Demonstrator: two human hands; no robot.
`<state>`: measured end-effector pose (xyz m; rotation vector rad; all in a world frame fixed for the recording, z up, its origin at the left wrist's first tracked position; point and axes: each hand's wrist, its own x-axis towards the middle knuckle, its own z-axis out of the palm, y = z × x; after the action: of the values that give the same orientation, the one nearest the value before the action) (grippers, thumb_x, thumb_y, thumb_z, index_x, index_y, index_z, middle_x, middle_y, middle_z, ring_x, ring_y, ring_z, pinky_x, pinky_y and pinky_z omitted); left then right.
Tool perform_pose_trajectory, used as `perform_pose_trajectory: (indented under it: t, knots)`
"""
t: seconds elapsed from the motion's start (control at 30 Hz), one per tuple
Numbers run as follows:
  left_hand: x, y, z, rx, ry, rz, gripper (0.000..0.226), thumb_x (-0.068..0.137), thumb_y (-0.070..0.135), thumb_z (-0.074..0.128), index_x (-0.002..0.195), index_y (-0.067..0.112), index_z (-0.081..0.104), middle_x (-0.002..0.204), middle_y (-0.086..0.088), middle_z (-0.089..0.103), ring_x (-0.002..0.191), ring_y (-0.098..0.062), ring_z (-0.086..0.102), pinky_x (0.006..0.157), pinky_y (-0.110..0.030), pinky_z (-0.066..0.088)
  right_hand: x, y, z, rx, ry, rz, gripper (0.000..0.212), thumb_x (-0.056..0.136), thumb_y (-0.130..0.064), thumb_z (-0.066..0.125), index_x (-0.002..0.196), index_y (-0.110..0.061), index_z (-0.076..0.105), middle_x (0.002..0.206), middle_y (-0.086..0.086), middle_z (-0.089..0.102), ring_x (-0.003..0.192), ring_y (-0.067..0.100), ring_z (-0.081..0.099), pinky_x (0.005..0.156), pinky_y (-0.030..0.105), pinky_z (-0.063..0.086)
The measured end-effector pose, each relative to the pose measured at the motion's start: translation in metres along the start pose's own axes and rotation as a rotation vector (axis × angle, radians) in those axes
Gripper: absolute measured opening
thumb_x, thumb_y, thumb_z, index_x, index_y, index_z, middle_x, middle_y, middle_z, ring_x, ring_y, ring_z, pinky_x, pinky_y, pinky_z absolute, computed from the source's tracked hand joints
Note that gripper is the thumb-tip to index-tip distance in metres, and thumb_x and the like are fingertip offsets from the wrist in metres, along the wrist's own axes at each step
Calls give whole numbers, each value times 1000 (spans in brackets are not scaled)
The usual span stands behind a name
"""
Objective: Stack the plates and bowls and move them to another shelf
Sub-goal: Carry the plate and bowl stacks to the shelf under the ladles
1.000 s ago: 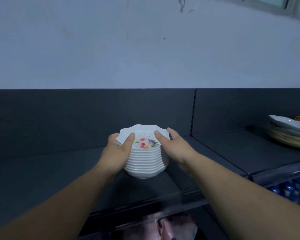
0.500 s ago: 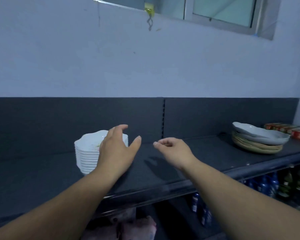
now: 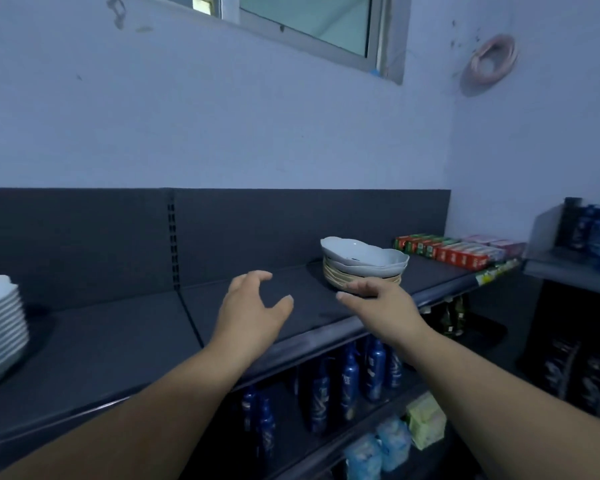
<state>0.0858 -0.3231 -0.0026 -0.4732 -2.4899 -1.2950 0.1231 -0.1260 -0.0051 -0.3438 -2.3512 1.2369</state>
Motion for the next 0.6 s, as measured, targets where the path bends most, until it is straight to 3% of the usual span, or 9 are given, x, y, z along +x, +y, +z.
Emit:
perform_pose_trajectory:
  t: [0.17, 0.27, 0.43, 0.6]
  knots:
    - [44, 4, 37, -54, -44, -54, 49, 89, 40, 58, 134, 26, 43, 146, 6, 33, 103, -9, 46, 81, -22, 34, 45, 27, -12, -2, 64, 45, 30, 81, -42, 73, 106, -26, 70, 110, -9, 68, 108, 11, 61, 95, 27, 46]
    - [76, 5, 55, -92, -66, -69, 50, 89, 40, 58, 134, 24, 45, 144, 5, 35, 87, -5, 44, 75, -22, 35, 73, 35, -11, -17, 88, 63, 15, 81, -41, 71, 93, -32, 69, 101, -16, 68, 104, 10, 62, 88, 24, 46]
    - [133, 10, 83, -190, -84, -96, 52, 86, 44, 60, 132, 24, 47, 140, 1, 42, 99, -13, 45, 82, -27, 37, 122, 40, -19, -108, 152, 43, 35, 82, -48, 67, 112, -30, 68, 119, -8, 64, 105, 13, 61, 88, 27, 46]
    - [175, 12, 115, -237, -108, -150, 54, 85, 47, 58, 133, 23, 49, 138, 0, 46, 121, -20, 48, 90, -30, 41, 160, 56, -37, -133, 239, 37, 34, 83, -52, 63, 109, -31, 69, 124, -6, 64, 113, 14, 57, 93, 31, 46]
